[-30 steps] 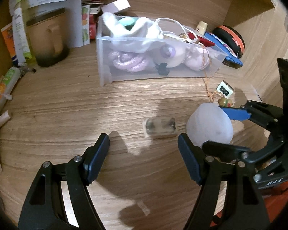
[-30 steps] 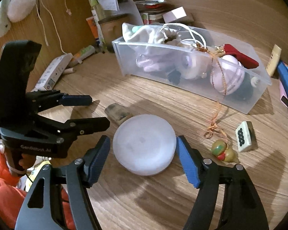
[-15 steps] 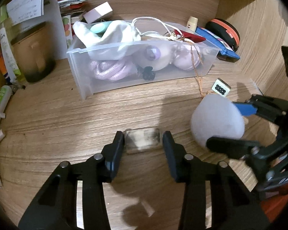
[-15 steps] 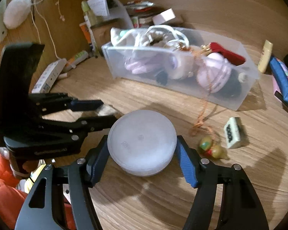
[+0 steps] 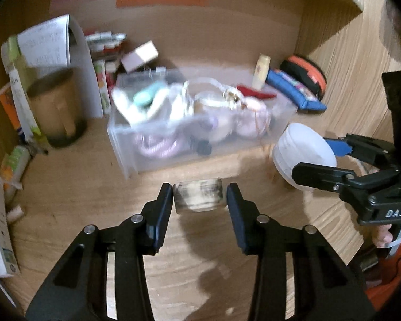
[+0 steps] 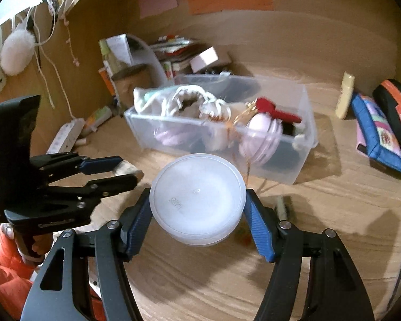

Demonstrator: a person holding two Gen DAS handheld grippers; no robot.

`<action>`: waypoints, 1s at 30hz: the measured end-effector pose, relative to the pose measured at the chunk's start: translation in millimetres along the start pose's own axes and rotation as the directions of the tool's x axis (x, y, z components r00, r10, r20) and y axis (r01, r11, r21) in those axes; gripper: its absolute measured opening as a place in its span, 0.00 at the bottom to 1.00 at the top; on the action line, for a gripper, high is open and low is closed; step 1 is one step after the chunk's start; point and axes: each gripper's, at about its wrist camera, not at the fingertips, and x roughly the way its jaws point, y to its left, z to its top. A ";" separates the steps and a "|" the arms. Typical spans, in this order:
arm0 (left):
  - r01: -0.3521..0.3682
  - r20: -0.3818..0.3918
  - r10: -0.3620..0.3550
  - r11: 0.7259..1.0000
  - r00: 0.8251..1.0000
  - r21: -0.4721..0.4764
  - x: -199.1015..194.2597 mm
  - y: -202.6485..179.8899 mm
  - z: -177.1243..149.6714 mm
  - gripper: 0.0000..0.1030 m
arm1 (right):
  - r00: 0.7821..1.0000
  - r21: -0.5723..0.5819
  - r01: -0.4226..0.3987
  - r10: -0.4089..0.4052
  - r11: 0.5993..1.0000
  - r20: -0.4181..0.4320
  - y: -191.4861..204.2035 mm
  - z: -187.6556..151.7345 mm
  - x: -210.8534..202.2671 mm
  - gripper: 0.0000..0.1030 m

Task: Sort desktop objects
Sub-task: 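Carry the glass jar with the left tool while the right tool carries the container over the box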

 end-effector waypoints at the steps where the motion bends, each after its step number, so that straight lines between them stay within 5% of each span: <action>1: 0.001 0.014 -0.001 1.000 1.000 0.001 -2.8 -0.3 3.2 0.40 | 1.000 0.001 0.002 -0.002 1.000 0.009 -1.4 2.1 -2.9 0.61; 12: 0.011 0.146 -0.017 0.999 0.989 0.037 -21.5 -1.3 41.6 0.40 | 0.990 -0.008 0.076 -0.075 0.997 0.116 -11.4 36.2 -32.4 0.61; 30: 0.061 0.113 -0.065 0.997 0.991 0.038 17.3 6.3 71.9 0.40 | 0.985 -0.037 0.131 -0.125 0.991 0.122 -28.2 59.6 -19.0 0.61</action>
